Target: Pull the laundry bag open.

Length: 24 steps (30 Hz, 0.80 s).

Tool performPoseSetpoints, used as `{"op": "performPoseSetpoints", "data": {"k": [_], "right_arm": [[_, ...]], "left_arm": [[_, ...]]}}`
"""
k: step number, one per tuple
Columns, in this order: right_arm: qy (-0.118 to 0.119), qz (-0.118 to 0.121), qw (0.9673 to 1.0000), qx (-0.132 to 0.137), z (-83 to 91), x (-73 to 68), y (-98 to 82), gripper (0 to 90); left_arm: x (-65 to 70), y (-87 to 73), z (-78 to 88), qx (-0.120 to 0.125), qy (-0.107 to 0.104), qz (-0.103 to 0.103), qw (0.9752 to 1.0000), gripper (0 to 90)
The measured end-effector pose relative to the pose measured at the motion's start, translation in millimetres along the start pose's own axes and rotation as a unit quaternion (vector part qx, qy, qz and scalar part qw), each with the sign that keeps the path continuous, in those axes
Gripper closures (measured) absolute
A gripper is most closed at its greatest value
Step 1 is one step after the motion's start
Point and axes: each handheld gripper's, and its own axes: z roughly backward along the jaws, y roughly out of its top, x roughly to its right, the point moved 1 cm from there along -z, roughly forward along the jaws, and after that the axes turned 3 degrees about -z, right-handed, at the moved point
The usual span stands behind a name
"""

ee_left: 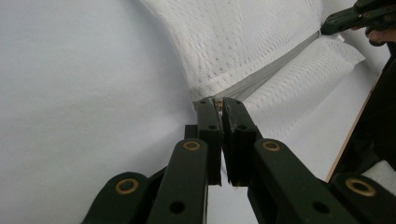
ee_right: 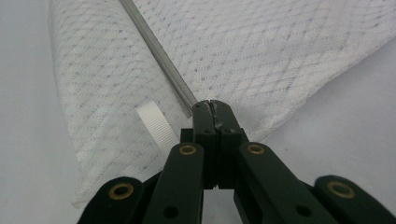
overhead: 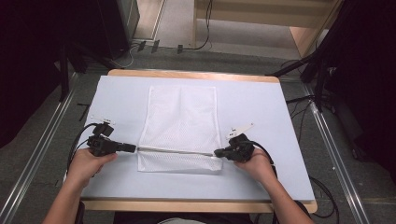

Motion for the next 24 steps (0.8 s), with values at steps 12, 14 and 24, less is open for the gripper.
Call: {"op": "performPoseSetpoints", "data": {"k": [12, 14, 24], "right_arm": [[0.007, -0.009, 0.9999, -0.007, 0.2, 1.4, 1.9, 89.9], [0.009, -0.004, 0.9999, -0.008, 0.3, 1.1, 2.2, 88.7], [-0.002, 0.007, 1.0000, 0.003, 4.9, 1.9, 6.8, 74.6]], "left_arm": [[2.6, -1.3, -2.3, 0.007, 0.000, -0.005, 1.0000, 86.6], [1.9, -1.9, -2.8, 0.007, 0.000, -0.006, 1.0000, 86.1], [2.5, -1.5, -2.7, 0.031, -0.005, -0.045, 0.9985, 57.7]]}}
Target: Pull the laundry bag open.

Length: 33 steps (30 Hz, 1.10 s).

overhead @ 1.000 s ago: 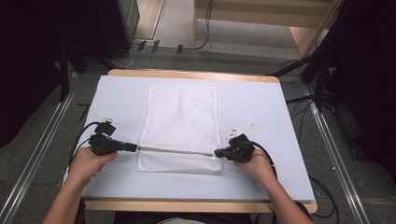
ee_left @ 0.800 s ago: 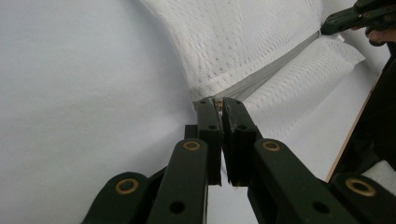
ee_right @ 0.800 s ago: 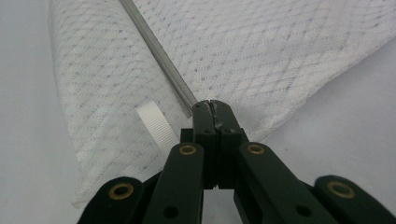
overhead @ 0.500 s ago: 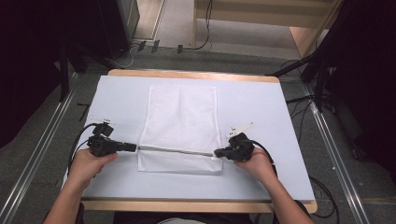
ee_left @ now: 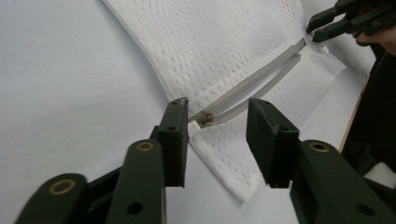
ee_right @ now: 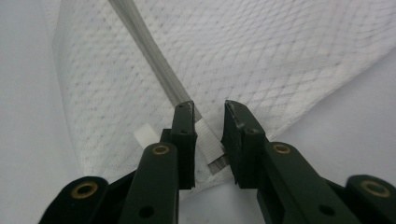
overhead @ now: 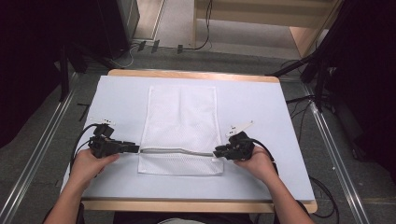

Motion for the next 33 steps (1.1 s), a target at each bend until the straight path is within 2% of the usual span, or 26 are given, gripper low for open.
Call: {"op": "performPoseSetpoints", "data": {"k": [3, 7, 11, 15, 21, 27, 33], "right_arm": [[-0.009, -0.002, 0.9998, 0.014, 5.1, 3.1, 0.9, 69.6], [-0.023, -0.012, 0.9992, 0.029, 10.4, 9.3, 0.5, 62.4], [-0.036, -0.022, 0.9982, 0.042, 15.0, 14.6, -0.8, 56.1], [-0.051, -0.036, 0.9969, 0.048, 18.8, 19.7, -3.7, 49.3], [-0.076, -0.058, 0.9937, 0.060, 25.2, 29.4, -10.0, 44.6], [-0.110, -0.080, 0.9882, 0.069, 31.7, 38.4, -17.9, 41.0], [-0.125, -0.102, 0.9840, 0.076, 34.7, 44.4, -22.3, 38.2]], "left_arm": [[1.4, 0.8, 1.9, 0.015, 0.015, -0.014, 0.9997, 51.9], [-1.0, 1.2, 3.7, 0.028, 0.042, -0.019, 0.9985, 45.0], [-6.2, 1.8, 6.6, 0.040, 0.058, -0.014, 0.9974, 41.1], [-11.6, 3.2, 9.4, 0.050, 0.084, -0.011, 0.9951, 39.3], [-19.1, 5.1, 9.7, 0.047, 0.101, -0.009, 0.9937, 37.3], [-23.1, 9.0, 9.0, 0.049, 0.124, -0.024, 0.9908, 35.4], [-28.4, 13.2, 6.4, 0.053, 0.125, -0.015, 0.9906, 34.4]]}}
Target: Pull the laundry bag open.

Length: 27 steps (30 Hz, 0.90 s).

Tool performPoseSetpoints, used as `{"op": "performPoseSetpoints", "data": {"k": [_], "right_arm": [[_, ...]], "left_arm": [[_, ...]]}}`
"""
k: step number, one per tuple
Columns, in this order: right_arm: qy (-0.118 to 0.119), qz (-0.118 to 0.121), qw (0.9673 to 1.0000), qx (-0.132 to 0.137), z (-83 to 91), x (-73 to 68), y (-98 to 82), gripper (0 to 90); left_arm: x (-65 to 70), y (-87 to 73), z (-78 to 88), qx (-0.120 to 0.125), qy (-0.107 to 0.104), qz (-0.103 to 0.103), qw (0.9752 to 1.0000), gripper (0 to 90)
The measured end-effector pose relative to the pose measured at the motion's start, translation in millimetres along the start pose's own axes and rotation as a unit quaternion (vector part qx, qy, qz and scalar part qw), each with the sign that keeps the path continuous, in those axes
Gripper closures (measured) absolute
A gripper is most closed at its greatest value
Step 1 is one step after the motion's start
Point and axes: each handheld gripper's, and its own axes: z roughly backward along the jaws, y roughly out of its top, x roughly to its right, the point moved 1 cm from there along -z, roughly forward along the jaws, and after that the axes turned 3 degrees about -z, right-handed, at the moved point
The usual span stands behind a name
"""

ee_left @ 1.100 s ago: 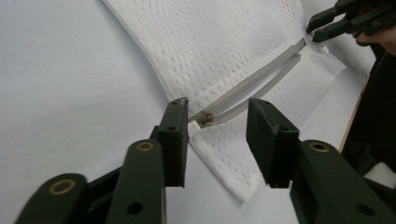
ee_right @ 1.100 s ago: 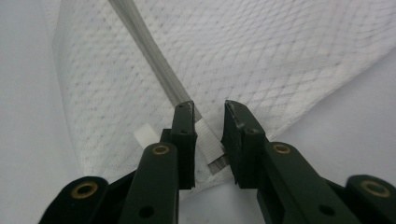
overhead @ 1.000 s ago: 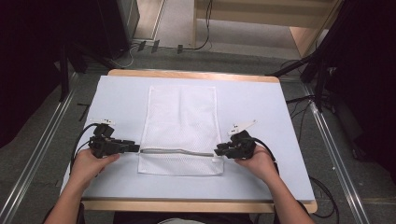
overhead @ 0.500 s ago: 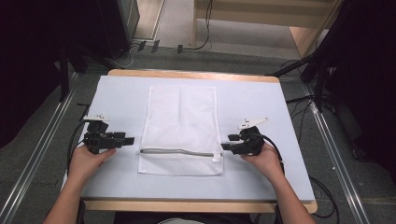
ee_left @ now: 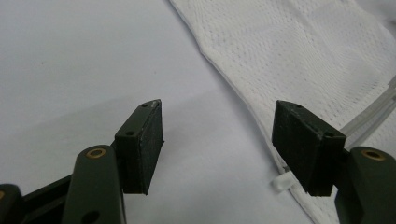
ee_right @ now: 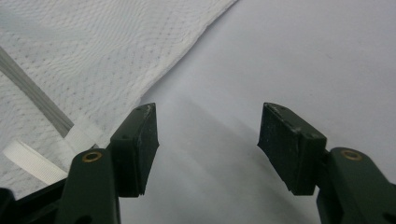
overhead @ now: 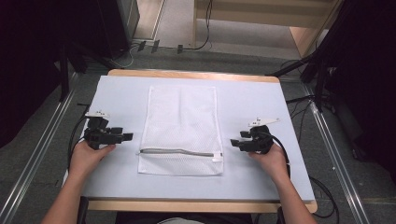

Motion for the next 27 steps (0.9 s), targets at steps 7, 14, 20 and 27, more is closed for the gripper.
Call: {"op": "performPoseSetpoints", "data": {"k": [7, 14, 20, 27], "right_arm": [[-0.001, -0.010, 0.9999, 0.003, -0.5, 3.7, -1.3, 37.7], [-0.002, -0.011, 0.9999, 0.003, -1.6, 4.9, -1.5, 37.2], [-0.003, -0.010, 0.9999, -0.002, -3.1, 4.8, -1.5, 36.5], [-0.008, -0.007, 0.9999, -0.002, -3.4, 5.6, -2.4, 34.5]], "left_arm": [[-1.2, 2.6, -4.1, -0.005, 0.010, -0.003, 0.9999, 34.2], [-3.2, 1.7, -5.5, -0.010, 0.017, 0.001, 0.9998, 33.9], [-3.0, 1.0, -8.2, -0.020, 0.019, -0.005, 0.9996, 33.9], [-4.2, -1.0, -11.7, -0.026, 0.036, -0.019, 0.9988, 28.6]]}}
